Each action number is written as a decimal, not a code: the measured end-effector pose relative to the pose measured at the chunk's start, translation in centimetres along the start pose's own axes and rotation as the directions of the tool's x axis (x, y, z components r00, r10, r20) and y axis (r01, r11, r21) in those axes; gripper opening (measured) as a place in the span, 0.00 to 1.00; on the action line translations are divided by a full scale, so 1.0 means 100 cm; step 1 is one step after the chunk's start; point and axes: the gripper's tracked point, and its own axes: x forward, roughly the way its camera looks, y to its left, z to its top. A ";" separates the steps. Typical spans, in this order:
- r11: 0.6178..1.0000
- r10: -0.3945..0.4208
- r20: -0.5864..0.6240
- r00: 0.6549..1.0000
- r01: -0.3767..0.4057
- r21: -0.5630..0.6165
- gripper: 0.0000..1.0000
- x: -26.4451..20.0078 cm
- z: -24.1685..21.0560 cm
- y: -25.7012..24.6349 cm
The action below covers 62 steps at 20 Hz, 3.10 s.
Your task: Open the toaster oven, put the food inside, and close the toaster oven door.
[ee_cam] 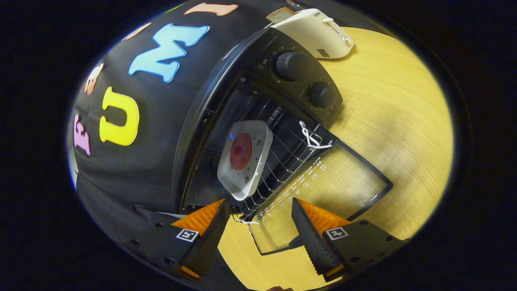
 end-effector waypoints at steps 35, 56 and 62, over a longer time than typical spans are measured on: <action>0.495 -0.443 0.037 0.896 0.279 -0.823 0.99 -0.037 -0.048 -0.132; 0.524 -0.453 0.070 0.889 0.329 -0.786 0.98 -0.019 -0.038 -0.112; 0.582 -0.355 0.088 0.931 0.294 -0.758 0.98 -0.038 -0.034 -0.079</action>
